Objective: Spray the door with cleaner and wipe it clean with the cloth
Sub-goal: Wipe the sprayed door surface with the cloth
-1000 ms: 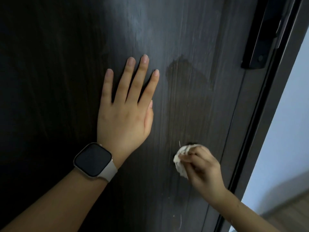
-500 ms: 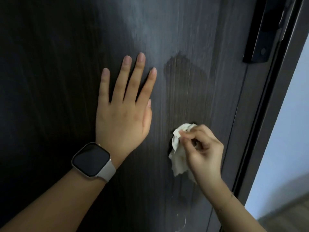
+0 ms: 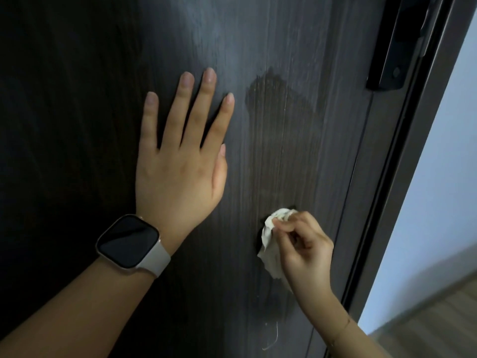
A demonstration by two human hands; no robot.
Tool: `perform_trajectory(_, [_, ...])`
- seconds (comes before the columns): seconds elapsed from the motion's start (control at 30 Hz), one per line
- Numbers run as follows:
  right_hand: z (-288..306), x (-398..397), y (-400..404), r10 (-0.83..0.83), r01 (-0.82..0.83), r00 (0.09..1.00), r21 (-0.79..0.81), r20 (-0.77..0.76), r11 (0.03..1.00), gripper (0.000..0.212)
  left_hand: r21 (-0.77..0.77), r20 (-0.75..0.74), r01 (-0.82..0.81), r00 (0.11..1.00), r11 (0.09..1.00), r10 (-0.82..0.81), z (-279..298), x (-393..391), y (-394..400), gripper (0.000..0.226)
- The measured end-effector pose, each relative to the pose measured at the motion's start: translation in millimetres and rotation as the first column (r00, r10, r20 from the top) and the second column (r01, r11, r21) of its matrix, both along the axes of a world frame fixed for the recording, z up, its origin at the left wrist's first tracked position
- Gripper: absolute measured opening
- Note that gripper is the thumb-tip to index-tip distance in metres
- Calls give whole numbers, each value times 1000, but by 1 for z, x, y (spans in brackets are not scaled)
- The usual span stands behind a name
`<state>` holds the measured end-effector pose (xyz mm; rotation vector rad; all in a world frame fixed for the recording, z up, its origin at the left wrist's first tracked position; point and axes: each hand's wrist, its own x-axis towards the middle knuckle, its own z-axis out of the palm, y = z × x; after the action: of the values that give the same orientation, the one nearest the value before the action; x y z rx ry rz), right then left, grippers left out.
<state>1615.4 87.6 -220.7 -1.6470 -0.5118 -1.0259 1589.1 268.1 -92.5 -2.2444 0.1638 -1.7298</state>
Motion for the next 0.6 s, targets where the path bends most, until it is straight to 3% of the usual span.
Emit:
perform_trajectory(0.13, [15, 6, 2, -15, 15, 1000, 28, 6, 1000, 21, 3, 0, -2, 1000, 1000, 2, 0, 1, -2, 53])
perform_trajectory(0.27, [-4, 5, -5, -27, 34, 998, -126, 58, 991, 9, -8, -2, 13, 1000, 1000, -13, 0, 0, 0, 54])
perform_trajectory(0.37, [-7, 5, -8, -7, 14, 998, -122, 56, 992, 14, -4, -1, 12, 1000, 1000, -12, 0, 0, -1, 54])
perform_trajectory(0.5, [13, 9, 2, -71, 82, 991, -89, 117, 993, 11, -1, 7, 2, 1000, 1000, -2, -1, 1, -2, 54])
perform_trajectory(0.6, [-7, 5, 4, -123, 152, 976, -154, 180, 976, 14, -9, 2, 13, 1000, 1000, -13, 0, 0, -1, 54])
